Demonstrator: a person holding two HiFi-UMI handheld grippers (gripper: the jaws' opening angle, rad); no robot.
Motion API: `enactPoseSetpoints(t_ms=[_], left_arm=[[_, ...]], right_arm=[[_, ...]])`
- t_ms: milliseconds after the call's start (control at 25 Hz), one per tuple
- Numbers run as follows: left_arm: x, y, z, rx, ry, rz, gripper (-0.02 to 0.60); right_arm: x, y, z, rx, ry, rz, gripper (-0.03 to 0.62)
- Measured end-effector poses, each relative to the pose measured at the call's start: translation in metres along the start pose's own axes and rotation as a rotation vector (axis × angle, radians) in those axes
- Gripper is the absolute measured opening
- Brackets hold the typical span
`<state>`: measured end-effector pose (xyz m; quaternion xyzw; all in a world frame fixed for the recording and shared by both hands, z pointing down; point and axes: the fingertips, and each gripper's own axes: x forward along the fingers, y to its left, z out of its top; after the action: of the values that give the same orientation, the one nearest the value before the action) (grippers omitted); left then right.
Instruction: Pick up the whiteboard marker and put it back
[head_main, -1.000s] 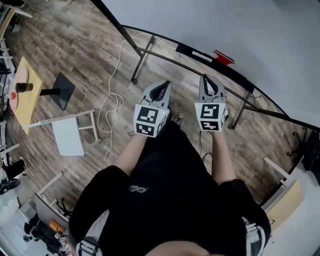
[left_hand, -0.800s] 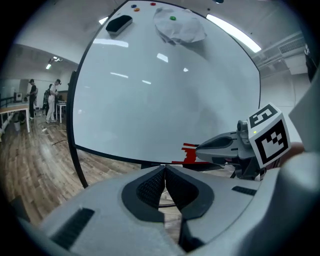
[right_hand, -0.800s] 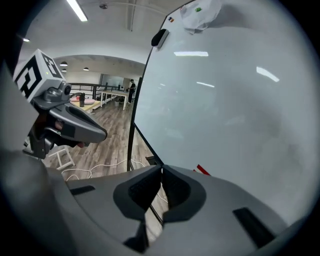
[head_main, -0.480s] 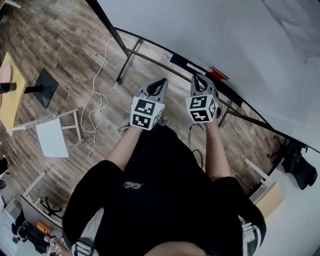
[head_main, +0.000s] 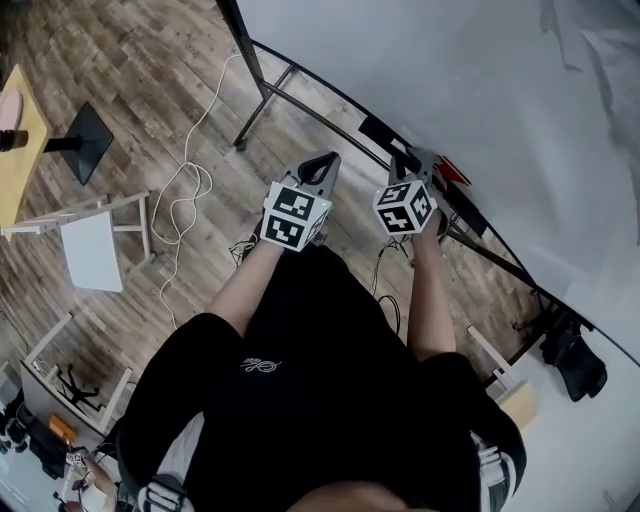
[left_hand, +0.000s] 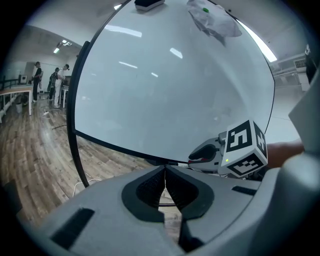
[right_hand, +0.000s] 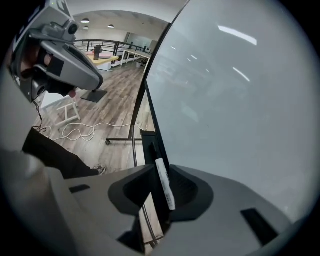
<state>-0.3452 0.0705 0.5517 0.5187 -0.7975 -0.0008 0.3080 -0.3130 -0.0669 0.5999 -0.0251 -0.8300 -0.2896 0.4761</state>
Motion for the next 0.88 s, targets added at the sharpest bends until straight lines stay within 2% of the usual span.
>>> enactPoseSetpoints(t_ms=[360,880], left_arm=[[0.007,0.011,-0.007,-0.021,0.017,0.011,0.008],[-0.013,0.036,-0.013,-0.045,0.030,0.065,0.008]], right_arm=[[0.028,0.002,-0.010,-0.154,0.094,-0.005,0.078],[0.046,0.004,-0.013,-0.225,0.149,-0.027,0.057]])
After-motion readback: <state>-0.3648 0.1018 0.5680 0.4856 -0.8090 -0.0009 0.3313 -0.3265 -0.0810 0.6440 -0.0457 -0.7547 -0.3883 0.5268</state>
